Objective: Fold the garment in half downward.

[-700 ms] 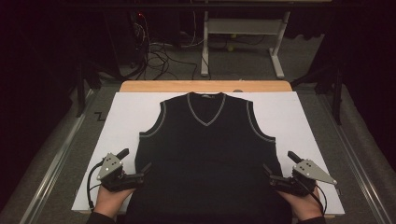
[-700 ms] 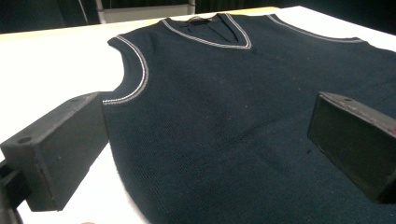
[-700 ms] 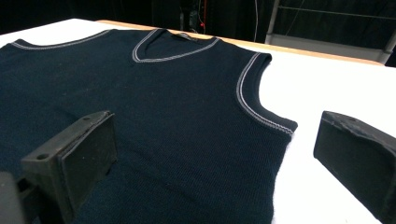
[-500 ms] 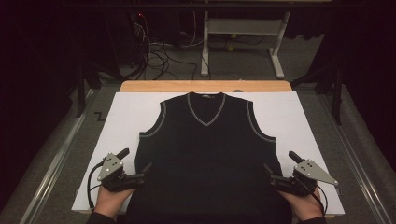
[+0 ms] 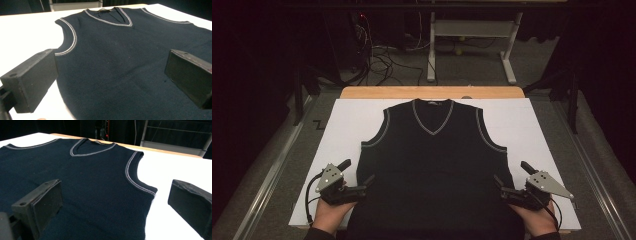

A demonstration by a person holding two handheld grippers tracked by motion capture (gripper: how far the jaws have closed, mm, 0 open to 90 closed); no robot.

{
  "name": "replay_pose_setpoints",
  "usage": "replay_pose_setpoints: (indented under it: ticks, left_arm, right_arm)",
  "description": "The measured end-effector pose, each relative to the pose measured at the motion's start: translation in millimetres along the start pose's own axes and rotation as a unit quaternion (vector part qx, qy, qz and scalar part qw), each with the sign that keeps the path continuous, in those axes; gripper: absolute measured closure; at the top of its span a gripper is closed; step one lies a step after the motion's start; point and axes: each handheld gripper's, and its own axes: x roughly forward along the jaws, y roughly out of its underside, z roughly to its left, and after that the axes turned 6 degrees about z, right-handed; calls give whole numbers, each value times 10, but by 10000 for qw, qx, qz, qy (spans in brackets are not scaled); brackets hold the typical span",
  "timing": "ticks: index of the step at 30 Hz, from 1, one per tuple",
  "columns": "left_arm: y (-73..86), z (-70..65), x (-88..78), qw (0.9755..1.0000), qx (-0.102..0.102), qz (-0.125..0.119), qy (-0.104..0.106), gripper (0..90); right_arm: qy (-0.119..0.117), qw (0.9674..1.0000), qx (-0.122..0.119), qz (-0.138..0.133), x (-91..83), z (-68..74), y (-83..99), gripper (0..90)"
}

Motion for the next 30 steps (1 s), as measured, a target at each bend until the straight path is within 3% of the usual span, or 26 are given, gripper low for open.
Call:
replay_pose_setpoints:
  ticks: [5, 11, 14, 17, 22, 26, 30]
  left_arm:
    - [-29, 20, -2, 9999, 49, 39, -103, 0]
    - [-45, 81, 25, 9999, -140, 44, -14, 0]
    - [-65, 117, 61, 9996, -215, 142, -82, 0]
    - [-97, 122, 101, 9997, -147, 148, -147, 0]
    - [-147, 148, 193, 9996, -174, 189, -144, 0]
    - [-220, 188, 246, 9990, -185, 304, -283, 0]
    - [-277, 238, 328, 9984, -267, 365, -351, 0]
  right_arm:
    - [58, 10000, 26, 31, 58, -4, -33, 0]
    - [47, 10000, 24, 53, 162, 14, -111, 0]
    - [74, 10000, -8, 52, 277, 10, -187, 0]
    - [121, 9999, -39, 79, 326, 4, -218, 0]
    - [146, 9997, -14, 216, 493, -57, -267, 0]
    - [174, 9994, 54, 300, 572, -102, -295, 0]
    - [348, 9986, 77, 393, 689, -181, -336, 0]
